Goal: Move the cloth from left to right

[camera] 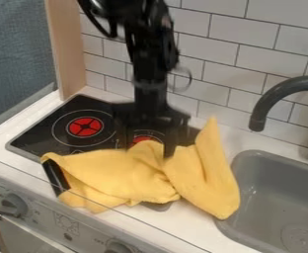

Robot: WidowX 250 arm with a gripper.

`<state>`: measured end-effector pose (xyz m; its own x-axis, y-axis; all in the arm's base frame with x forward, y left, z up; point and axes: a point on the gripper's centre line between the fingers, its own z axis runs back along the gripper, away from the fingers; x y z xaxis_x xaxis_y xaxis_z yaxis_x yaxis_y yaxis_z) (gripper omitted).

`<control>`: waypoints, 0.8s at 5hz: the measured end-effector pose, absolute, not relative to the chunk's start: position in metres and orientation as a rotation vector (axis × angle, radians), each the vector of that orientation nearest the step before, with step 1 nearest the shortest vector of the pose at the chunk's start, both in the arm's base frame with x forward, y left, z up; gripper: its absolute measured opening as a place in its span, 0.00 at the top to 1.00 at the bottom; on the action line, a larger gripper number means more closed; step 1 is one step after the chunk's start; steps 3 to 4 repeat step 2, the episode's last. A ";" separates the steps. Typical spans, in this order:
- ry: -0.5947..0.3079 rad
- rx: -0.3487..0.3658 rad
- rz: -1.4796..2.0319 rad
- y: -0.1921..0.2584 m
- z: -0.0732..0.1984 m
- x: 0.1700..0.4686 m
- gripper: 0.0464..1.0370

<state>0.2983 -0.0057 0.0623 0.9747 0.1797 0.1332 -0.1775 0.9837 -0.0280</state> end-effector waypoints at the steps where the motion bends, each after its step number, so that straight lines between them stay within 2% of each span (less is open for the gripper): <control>1: -0.217 -0.020 0.176 -0.005 0.093 0.298 0.04; 2: -0.223 0.004 0.143 -0.002 0.105 0.292 0.04; 4: -0.223 0.004 0.143 -0.002 0.105 0.292 0.04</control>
